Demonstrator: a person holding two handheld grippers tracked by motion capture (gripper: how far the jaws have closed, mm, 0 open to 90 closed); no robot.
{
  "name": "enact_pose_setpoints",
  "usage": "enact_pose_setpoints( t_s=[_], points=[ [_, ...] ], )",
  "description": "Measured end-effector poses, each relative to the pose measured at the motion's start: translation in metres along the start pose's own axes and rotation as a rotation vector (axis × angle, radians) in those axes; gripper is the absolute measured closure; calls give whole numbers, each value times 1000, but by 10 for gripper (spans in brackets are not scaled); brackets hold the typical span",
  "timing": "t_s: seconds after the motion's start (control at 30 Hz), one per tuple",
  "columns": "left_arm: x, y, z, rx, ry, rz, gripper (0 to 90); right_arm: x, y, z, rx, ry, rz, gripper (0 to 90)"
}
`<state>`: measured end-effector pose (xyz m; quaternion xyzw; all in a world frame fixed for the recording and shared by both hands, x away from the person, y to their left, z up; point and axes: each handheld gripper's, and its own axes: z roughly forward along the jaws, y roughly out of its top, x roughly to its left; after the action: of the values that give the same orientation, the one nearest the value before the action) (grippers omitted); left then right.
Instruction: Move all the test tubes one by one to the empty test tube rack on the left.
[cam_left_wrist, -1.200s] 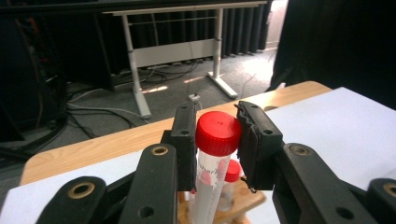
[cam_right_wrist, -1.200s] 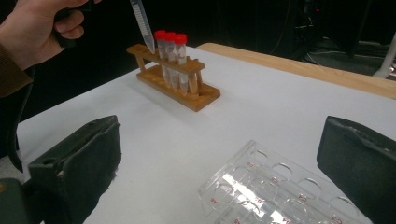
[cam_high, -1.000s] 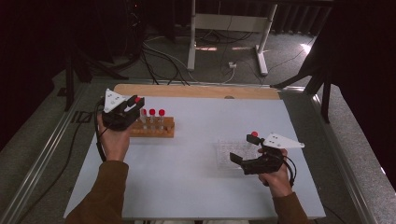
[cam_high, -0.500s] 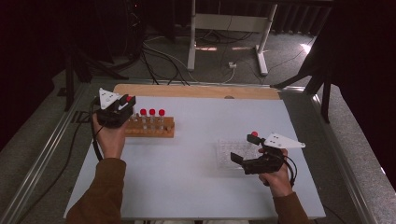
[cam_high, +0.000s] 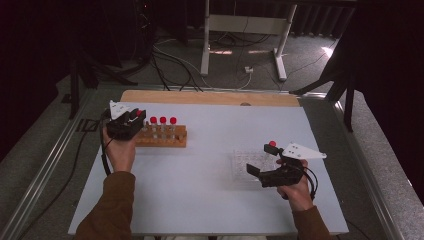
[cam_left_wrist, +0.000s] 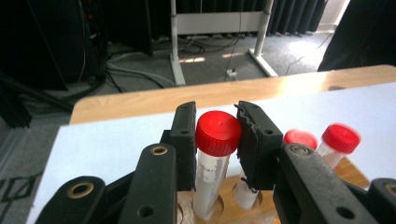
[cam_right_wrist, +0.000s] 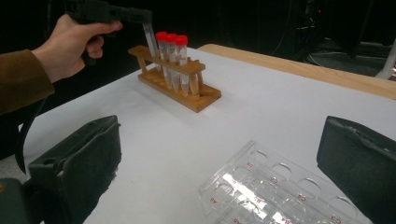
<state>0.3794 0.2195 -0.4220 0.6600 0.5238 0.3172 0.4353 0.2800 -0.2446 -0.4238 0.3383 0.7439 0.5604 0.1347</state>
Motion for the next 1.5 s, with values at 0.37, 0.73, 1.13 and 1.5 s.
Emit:
enact_pose_setpoints(
  t_s=[0.37,0.73,1.13,1.5],
  points=[
    [4,-19,11,52,-10,-42,698,-1,0,0,-1,2,4,0],
    [6,-21,10,48,-18,-55,634,-1,0,-1,-9,-1,2,0],
    [8,-22,-13,-50,-13,-117,199,-2,2,-3,-24,-17,-1,0],
    [7,-28,-38,-54,-118,-132,11,-14,9,-15,-67,-88,-2,0]
  ],
)
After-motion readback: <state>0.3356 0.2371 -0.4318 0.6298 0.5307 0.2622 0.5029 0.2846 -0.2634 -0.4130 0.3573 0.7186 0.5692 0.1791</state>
